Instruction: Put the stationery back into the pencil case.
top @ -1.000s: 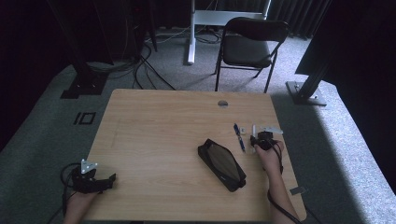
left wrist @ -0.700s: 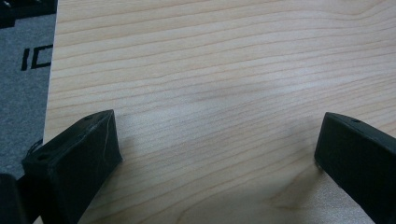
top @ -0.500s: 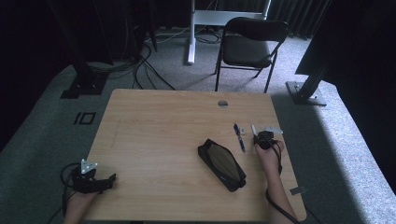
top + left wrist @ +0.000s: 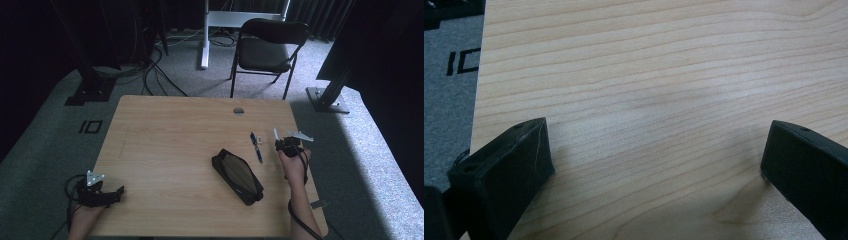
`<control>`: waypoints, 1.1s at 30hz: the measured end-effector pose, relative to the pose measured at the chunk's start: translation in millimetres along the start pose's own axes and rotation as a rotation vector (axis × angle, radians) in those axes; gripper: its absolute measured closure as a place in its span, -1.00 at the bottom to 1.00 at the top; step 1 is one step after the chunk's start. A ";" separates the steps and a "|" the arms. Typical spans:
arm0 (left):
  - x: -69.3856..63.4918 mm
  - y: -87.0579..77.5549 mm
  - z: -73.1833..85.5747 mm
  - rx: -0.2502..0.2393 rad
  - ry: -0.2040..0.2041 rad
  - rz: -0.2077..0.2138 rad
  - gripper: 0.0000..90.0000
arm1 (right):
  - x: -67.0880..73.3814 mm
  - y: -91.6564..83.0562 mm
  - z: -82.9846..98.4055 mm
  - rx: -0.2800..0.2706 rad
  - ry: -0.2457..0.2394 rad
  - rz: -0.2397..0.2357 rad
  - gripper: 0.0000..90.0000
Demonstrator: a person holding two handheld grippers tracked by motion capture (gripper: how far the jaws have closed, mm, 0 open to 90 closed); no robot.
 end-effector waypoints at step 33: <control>0.1 0.0 0.0 0.000 0.000 0.000 -0.99 | 63.8 -78.4 -13.5 -0.030 -0.144 -0.229 0.74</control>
Point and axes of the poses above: each handheld gripper's, and its own axes: y roughly forward along the jaws, z roughly out of its underside, x roughly to its left, the point moved 7 cm from there along y, roughly forward along the jaws, and after that the axes turned 9 degrees about y, right-handed, at the moved point
